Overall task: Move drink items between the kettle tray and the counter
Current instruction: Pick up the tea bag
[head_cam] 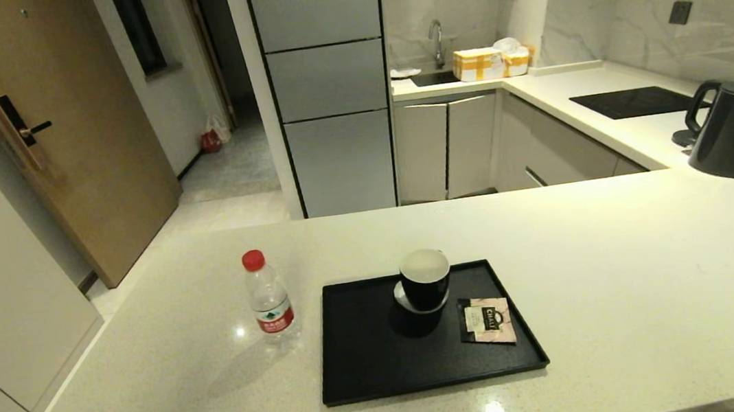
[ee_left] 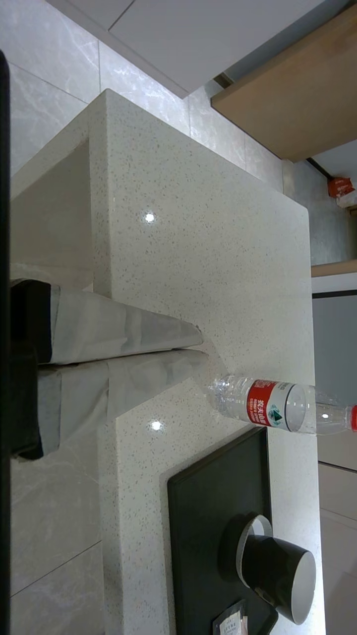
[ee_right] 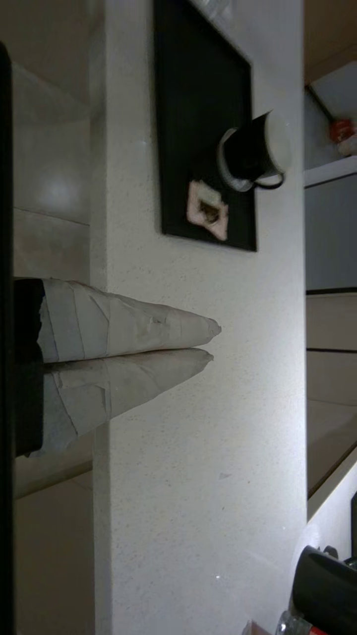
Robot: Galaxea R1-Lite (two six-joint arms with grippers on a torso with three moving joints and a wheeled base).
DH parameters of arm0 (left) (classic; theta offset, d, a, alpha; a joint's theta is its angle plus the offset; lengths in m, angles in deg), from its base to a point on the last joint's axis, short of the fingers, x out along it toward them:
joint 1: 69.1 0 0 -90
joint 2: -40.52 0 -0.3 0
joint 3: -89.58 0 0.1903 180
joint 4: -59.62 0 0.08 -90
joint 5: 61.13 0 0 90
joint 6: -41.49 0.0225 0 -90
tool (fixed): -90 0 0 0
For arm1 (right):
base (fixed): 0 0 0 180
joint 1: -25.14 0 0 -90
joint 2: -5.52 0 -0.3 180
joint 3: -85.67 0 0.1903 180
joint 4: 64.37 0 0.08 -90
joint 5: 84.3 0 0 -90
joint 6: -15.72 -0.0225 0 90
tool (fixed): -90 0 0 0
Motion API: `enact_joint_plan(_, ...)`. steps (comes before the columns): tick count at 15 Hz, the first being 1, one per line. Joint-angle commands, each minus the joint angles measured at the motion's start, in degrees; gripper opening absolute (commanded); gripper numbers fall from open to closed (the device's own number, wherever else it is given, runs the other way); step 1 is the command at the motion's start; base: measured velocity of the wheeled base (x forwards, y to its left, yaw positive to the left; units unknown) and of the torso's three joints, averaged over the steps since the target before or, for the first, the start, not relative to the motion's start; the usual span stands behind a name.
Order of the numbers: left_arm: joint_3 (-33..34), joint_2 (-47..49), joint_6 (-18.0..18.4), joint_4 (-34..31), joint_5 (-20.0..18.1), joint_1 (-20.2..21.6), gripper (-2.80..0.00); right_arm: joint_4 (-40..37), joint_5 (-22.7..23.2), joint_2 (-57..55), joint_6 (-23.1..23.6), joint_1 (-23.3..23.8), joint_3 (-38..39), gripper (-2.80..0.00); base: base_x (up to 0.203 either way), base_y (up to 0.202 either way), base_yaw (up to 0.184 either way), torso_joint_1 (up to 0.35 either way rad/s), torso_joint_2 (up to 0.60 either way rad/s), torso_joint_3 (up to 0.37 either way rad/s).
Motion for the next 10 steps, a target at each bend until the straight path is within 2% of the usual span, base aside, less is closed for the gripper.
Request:
enact_joint_plan(1,0.00,0.07,0.00,0.02,0.02,0.01,-2.80,-5.58,0.73,-9.49,-2.97,0.00,-11.79,-2.80,0.000,0.000,0.000,0.000,0.00,0.000)
enact_joint_plan(3,0.00,0.07,0.00,0.07,0.02,0.05,-2.80,-15.40,1.37,-18.39,-5.55,0.11,-22.66,-2.80,0.000,0.000,0.000,0.000,0.00,0.000)
enact_joint_plan(6,0.00,0.07,0.00,0.00,0.02,-0.03,-2.80,-28.31,1.83,-33.69,-8.22,0.12,-34.33,-2.80,0.000,0.000,0.000,0.000,0.00,0.000)
enact_joint_plan(8,0.00,0.07,0.00,0.01,0.02,-0.04,-2.80,-30.60,2.09,-43.87,-9.00,-0.16,-38.26,-2.80,0.000,0.000,0.000,0.000,0.00,0.000)
enact_joint_plan(10,0.00,0.07,0.00,-0.02,0.02,-0.03,-2.80,-29.21,2.59,-52.09,-9.72,-1.45,-39.83,-2.80,0.000,0.000,0.000,0.000,0.00,0.000)
